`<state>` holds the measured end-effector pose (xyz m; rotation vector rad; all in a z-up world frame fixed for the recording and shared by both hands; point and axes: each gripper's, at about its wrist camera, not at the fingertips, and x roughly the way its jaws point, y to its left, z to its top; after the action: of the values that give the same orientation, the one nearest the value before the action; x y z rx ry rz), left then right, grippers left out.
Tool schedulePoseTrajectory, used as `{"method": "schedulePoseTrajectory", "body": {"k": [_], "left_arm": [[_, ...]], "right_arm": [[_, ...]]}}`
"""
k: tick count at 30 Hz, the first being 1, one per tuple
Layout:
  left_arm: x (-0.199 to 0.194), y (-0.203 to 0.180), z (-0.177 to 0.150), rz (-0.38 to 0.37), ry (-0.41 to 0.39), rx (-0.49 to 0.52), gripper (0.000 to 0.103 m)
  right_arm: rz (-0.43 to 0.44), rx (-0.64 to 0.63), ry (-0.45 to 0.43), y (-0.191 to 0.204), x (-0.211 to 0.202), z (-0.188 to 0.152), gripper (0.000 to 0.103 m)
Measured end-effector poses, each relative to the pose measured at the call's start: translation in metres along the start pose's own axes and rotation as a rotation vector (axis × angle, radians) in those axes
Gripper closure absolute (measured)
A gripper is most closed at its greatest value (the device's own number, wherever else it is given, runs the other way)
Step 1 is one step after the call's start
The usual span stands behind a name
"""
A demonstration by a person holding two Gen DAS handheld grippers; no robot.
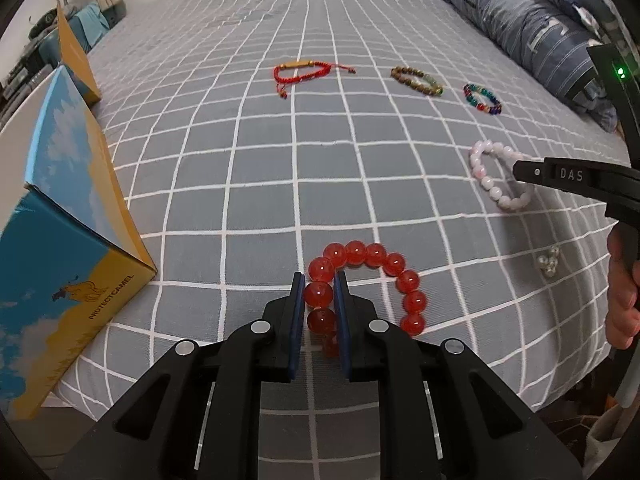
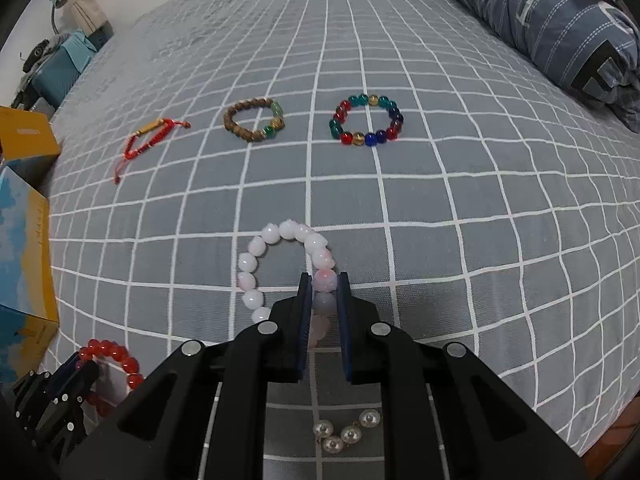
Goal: Organize jewelry
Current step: 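Grasp the red bead bracelet with the left tool while the right tool grasps the pink-white bead bracelet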
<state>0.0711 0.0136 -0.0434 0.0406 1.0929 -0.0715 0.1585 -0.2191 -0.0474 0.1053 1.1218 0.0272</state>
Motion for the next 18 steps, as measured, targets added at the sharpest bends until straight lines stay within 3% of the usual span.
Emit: {"method": "schedulePoseTrajectory", "body": {"k": [18], "left_arm": [[-0.044, -0.003, 0.016, -0.072, -0.103, -0.026, 0.090]], "right_arm": [[0.078, -0.037, -0.154, 0.012, -0.048, -0.003, 0.091]]}}
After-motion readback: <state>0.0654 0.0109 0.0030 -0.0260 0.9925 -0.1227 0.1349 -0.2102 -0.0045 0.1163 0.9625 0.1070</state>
